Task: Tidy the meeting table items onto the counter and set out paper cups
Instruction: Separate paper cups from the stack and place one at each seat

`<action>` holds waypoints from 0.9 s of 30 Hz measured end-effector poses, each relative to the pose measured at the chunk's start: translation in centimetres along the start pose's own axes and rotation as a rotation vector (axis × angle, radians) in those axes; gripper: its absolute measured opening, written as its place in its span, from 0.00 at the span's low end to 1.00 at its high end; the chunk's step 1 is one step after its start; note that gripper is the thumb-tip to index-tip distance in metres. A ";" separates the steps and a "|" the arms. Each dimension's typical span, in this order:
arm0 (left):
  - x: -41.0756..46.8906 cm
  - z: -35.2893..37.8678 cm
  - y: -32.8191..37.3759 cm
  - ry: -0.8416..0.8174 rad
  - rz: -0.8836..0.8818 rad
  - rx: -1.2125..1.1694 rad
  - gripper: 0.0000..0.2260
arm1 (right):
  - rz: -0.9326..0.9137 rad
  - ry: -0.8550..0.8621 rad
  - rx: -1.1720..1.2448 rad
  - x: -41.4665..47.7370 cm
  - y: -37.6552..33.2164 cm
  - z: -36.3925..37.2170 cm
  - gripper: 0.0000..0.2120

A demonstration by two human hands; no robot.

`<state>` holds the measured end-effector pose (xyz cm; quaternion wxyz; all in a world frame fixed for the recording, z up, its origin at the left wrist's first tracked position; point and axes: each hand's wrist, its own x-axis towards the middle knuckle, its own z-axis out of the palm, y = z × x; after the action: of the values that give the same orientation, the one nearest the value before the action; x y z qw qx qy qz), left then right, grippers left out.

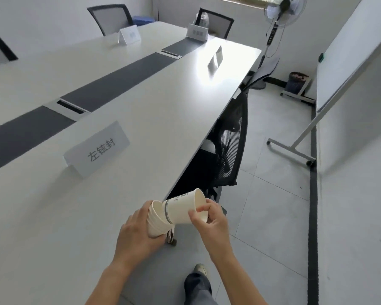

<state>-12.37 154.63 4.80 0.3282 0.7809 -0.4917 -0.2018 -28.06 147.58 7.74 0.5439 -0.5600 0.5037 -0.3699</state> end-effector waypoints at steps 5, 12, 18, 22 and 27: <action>3.2 0.3 2.0 0.176 -0.249 -0.090 0.31 | -0.082 -0.203 -0.120 8.0 -2.1 -0.8 0.09; 2.3 -0.1 1.6 0.404 -0.532 -0.100 0.28 | -0.165 -0.442 -0.445 16.8 -2.8 2.3 0.15; 2.7 -2.2 0.7 0.559 -0.641 -0.094 0.28 | -0.257 -0.484 -0.649 22.1 -2.5 6.6 0.19; 3.6 -3.2 0.2 0.594 -0.642 -0.048 0.31 | -0.308 -0.505 -0.755 24.5 -2.3 8.8 0.18; 4.2 -4.2 -0.8 0.625 -0.649 -0.015 0.34 | -0.313 -0.518 -0.842 25.4 -1.3 10.3 0.17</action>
<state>-7.38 152.44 7.26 0.3862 0.9158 -0.0970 -0.0524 -12.35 125.36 4.28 0.3163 -0.8722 0.3680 -0.0613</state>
